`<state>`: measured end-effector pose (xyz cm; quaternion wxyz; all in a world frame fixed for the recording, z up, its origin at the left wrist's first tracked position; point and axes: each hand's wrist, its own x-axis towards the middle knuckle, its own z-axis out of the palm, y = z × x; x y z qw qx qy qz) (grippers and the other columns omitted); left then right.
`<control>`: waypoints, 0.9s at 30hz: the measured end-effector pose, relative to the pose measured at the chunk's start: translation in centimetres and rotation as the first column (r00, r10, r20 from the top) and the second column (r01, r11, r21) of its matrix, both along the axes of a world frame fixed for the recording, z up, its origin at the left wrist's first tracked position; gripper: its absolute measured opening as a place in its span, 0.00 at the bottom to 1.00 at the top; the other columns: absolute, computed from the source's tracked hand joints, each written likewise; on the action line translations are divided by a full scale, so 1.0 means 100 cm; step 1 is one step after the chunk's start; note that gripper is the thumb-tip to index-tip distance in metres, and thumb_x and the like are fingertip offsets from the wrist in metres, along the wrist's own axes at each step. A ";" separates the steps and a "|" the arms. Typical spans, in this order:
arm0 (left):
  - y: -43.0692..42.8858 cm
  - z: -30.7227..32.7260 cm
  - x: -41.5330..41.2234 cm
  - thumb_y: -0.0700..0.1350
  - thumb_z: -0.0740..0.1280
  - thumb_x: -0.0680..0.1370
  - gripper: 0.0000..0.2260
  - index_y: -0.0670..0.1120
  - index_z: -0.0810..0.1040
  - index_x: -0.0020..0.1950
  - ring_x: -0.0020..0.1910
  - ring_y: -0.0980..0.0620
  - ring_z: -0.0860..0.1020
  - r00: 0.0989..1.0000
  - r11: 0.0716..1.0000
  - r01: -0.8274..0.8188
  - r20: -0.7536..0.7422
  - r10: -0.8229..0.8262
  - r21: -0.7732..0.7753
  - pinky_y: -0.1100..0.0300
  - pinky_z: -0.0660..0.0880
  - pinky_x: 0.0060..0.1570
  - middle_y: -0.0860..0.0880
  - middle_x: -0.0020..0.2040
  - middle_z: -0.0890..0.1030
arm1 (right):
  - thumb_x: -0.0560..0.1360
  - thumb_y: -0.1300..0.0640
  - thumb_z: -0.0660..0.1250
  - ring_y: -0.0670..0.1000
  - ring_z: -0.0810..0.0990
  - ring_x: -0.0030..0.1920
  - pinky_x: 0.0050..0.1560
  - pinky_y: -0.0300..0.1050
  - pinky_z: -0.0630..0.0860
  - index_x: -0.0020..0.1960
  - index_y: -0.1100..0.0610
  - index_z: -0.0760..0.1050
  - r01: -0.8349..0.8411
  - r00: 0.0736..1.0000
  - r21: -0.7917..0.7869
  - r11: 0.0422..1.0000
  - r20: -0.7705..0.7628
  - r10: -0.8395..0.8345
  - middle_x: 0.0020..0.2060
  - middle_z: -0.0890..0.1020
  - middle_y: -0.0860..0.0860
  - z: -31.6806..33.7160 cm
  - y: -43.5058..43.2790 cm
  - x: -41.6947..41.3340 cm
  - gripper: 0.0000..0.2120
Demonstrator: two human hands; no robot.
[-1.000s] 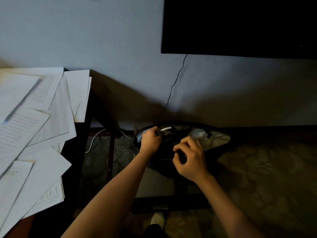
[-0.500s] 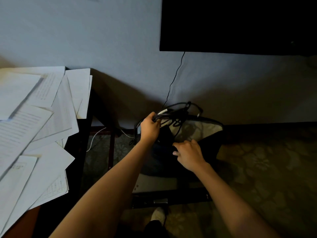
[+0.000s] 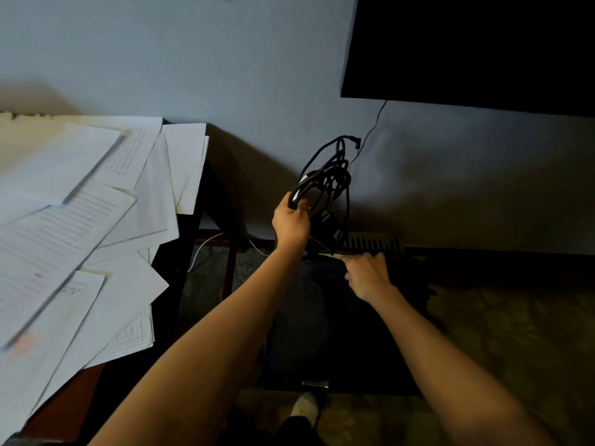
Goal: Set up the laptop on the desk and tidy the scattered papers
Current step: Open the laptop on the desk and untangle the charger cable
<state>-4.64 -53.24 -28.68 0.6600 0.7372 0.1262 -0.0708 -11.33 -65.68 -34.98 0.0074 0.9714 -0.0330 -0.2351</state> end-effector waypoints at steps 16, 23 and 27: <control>0.044 0.016 0.016 0.42 0.58 0.81 0.10 0.50 0.73 0.41 0.37 0.57 0.73 0.972 0.957 -0.229 -0.093 0.215 -0.177 0.63 0.69 0.43 0.51 0.35 0.74 | 0.81 0.45 0.54 0.61 0.71 0.65 0.58 0.56 0.71 0.76 0.54 0.52 0.721 0.618 0.688 0.080 -0.588 -0.522 0.70 0.66 0.57 0.015 0.039 0.046 0.27; 0.089 0.054 0.015 0.46 0.60 0.81 0.10 0.43 0.76 0.44 0.38 0.53 0.76 0.949 0.926 -0.314 -0.069 0.306 -0.212 0.60 0.73 0.43 0.50 0.35 0.76 | 0.77 0.46 0.62 0.64 0.67 0.68 0.56 0.62 0.68 0.73 0.55 0.61 0.516 0.404 0.456 -0.725 -0.876 -0.264 0.66 0.69 0.62 0.058 0.096 0.066 0.28; 0.133 0.074 0.011 0.48 0.60 0.81 0.15 0.43 0.75 0.37 0.39 0.49 0.77 0.935 0.906 -0.349 -0.032 0.352 -0.239 0.54 0.75 0.49 0.49 0.35 0.77 | 0.76 0.46 0.63 0.62 0.68 0.68 0.63 0.62 0.66 0.69 0.56 0.65 0.524 0.454 0.471 -0.709 -0.859 -0.236 0.59 0.73 0.60 0.082 0.143 0.075 0.26</control>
